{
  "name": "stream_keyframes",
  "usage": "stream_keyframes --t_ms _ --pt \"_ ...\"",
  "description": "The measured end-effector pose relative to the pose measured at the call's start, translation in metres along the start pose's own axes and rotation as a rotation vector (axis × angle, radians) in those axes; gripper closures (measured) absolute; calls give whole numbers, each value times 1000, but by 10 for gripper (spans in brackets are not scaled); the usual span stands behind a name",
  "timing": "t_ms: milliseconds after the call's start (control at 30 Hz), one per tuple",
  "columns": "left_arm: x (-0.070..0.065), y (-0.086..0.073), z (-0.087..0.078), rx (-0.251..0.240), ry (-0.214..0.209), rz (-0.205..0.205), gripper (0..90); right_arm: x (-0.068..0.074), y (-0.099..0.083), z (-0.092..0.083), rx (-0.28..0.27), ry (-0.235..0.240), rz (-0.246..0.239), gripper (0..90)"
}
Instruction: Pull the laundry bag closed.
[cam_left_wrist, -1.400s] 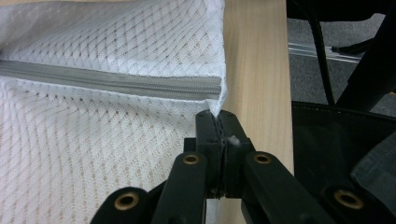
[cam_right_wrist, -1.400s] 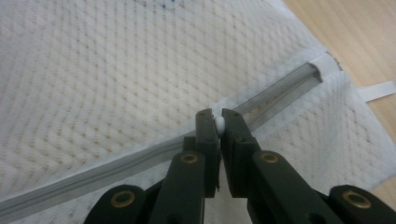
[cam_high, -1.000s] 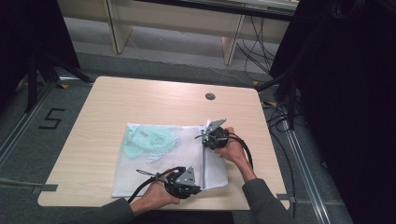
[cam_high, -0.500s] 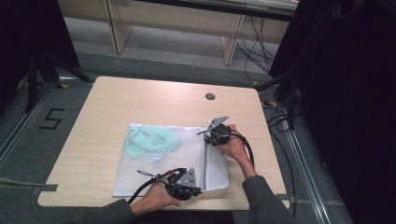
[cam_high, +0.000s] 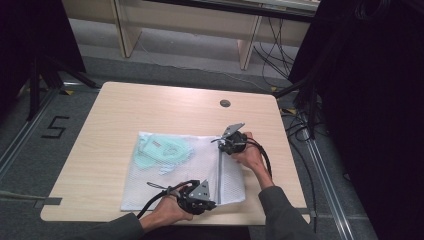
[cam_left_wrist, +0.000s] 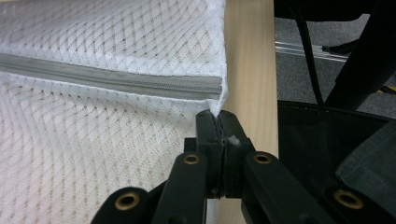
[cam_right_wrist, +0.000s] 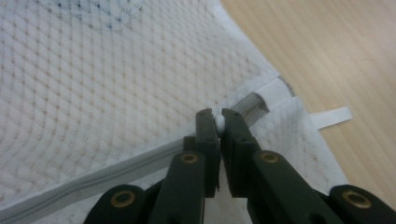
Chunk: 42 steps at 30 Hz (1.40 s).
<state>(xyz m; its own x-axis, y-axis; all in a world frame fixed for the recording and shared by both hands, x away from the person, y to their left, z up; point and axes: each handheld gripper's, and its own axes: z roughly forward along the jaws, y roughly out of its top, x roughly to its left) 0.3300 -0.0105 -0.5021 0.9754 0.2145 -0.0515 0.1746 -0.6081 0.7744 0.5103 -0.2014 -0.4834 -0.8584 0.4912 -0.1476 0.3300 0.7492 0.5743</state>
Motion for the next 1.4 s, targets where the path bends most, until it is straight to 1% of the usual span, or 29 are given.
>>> stream_keyframes --t_ms 100,133,233,267,300,367,400,433,467,500,533,600,633,700,733,767,800,833,867,933,967,1000,1033,1100,1167,1200,1300,1333,1400 --pt "0 1 0 2 -7 0 886 -2 -1 0 -3 -8 6 865" --pt "-1 1 1 -3 -15 -4 886 -4 -2 0 -7 -10 0 865" --pt "-3 1 1 2 -17 3 886 -7 -3 1 -10 -15 13 865" --pt "-2 1 1 5 -12 6 886 -6 -4 0 2 -11 39 865" --pt "-1 1 2 -1 -13 -1 886 -8 -4 3 -10 -15 11 865" --pt "-1 0 1 -2 -9 -5 886 -10 -3 3 -10 -14 -3 865" --pt "-1 0 1 -1 -12 -6 886 -9 -2 3 2 -12 0 865" --pt "-1 0 1 -2 -12 -4 886 -11 -1 4 -7 -19 -16 865" --pt "-1 1 1 -5 -9 -3 887 -10 0 4 -3 -20 -2 865" --pt "-1 0 1 -4 -5 -1 886 -13 1 4 -16 -25 -10 865" --pt "-1 0 1 -2 -10 -6 887 -12 2 4 -7 -22 23 865" --pt "0 0 0 -5 -9 -7 887 -14 2 7 -9 -32 3 865" --pt "0 1 0 -2 -9 -2 887 -13 1 8 -1 -34 19 865" --pt "0 0 0 -10 -3 -9 887 -14 1 8 7 -33 25 865" --pt "0 1 -1 -5 -3 -7 887 -16 0 9 -2 -30 2 865" --pt "0 1 -1 -2 -4 -4 887 -16 0 8 -3 -33 4 865" --pt "0 1 -1 -4 0 -3 887 -15 0 8 1 -33 24 865" --pt "-1 1 -1 -5 -3 -7 887 -17 0 7 -3 -37 9 865" --pt "-1 0 0 -2 -8 -5 887 -18 0 6 -3 -40 19 865" --pt "-2 0 1 -1 -10 1 887 -20 -2 7 -6 -39 19 866" --pt "-2 0 1 3 -10 3 887 -20 -3 6 6 -45 46 865" --pt "-2 0 2 3 -12 -1 887 -22 -4 7 -8 -56 23 865" --pt "-2 0 2 1 -10 -3 887 -22 -4 7 -6 -51 29 865" --pt "-1 0 1 -4 -7 -6 887 -22 -4 6 3 -64 55 865" --pt "-1 0 1 -6 -7 -10 887 -22 -4 7 3 -68 50 866" --pt "-1 0 1 -4 -6 -8 887 -23 -4 8 -1 -57 44 865" --pt "-2 0 1 -9 -2 -7 887 -25 -4 8 -14 -65 34 865" --pt "-1 1 1 -5 -2 -3 887 -25 -4 8 -12 -62 42 866" --pt "-1 0 1 -10 2 -11 887 -25 -3 8 -13 -65 40 866"
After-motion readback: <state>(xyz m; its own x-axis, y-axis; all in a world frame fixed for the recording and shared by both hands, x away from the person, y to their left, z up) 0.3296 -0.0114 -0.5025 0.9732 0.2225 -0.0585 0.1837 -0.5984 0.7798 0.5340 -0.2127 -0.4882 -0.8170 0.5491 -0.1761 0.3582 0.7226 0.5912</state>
